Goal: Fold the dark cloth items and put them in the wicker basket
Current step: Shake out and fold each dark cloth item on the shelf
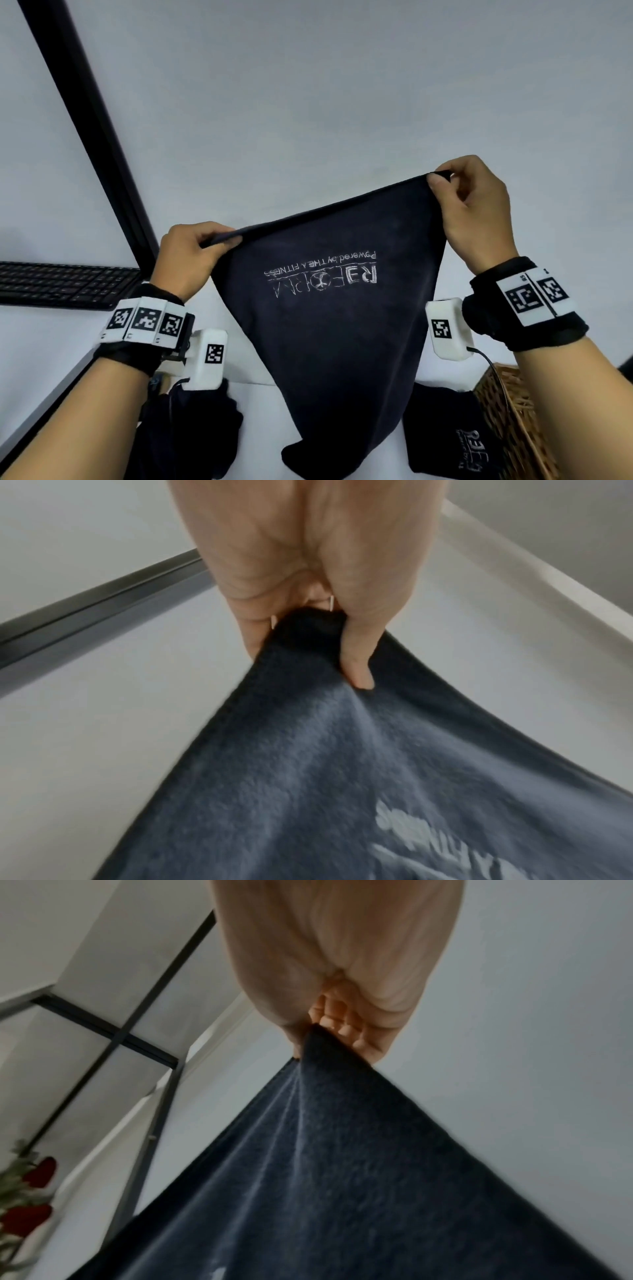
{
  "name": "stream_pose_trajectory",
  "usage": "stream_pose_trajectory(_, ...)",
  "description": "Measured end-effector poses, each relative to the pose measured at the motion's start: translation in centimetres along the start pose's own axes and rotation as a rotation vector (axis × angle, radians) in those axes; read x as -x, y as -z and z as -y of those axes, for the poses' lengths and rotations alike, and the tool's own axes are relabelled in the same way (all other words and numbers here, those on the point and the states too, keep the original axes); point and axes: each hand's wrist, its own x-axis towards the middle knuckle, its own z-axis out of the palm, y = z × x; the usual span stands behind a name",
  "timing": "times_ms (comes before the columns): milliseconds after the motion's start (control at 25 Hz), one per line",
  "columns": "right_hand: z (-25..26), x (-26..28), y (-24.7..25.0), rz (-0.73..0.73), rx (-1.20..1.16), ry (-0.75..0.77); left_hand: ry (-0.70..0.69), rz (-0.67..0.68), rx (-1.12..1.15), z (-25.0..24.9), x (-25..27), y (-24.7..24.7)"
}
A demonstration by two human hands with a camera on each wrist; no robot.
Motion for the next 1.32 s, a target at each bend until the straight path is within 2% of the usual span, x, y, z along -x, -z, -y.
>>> stream_pose_trajectory(160,-1.8,-2.0,0.4,0.016,0.082,-0.004,-0.041,-0.010,-0.143,-0.8,-3.7,0.4)
stream_pose_trajectory(240,-2.2,-4.0,0.0,0.002,0.038,-0.051,-0.116,-0.014,-0.271,-2.2,-6.5,0.3)
stream_pose_trajectory(320,-1.6,-6.6,0.0,-0.050,-0.052,-0.075,-0.133,-0.078,-0.289,-4.8,-9.3,0.6)
stream_pose_trajectory(440,1.0,-9.5,1.2,-0.098,-0.248,-0.081,-0.059,-0.204,0.062,-8.9,-11.2,2.8)
stream_pose_trajectory(520,2.9,-9.9,2.3,-0.105,-0.433,-0.089,-0.032,-0.215,0.314,-10.8,-10.7,4.5)
stream_pose_trajectory(600,4.7,-9.0,3.8,-0.091,-0.535,-0.062,-0.050,-0.200,0.505,-12.2,-8.7,5.9)
stream_pose_trajectory(680,6.3,-7.2,5.0,-0.065,-0.580,-0.040,-0.070,-0.207,0.600,-12.7,-6.3,7.0)
stream_pose_trajectory(800,8.2,-3.6,6.6,-0.041,-0.639,-0.033,-0.103,-0.220,0.670,-12.5,-2.6,8.4)
stream_pose_trajectory(960,9.9,2.8,8.3,-0.009,-0.646,-0.059,-0.113,-0.153,0.676,-9.9,2.4,10.2)
stream_pose_trajectory(1120,10.4,10.2,8.9,0.028,-0.605,-0.144,-0.059,-0.041,0.683,-6.1,8.8,11.7)
stream_pose_trajectory(1320,8.4,18.4,8.9,0.042,-0.568,-0.314,0.147,0.153,0.799,-2.0,15.9,10.6)
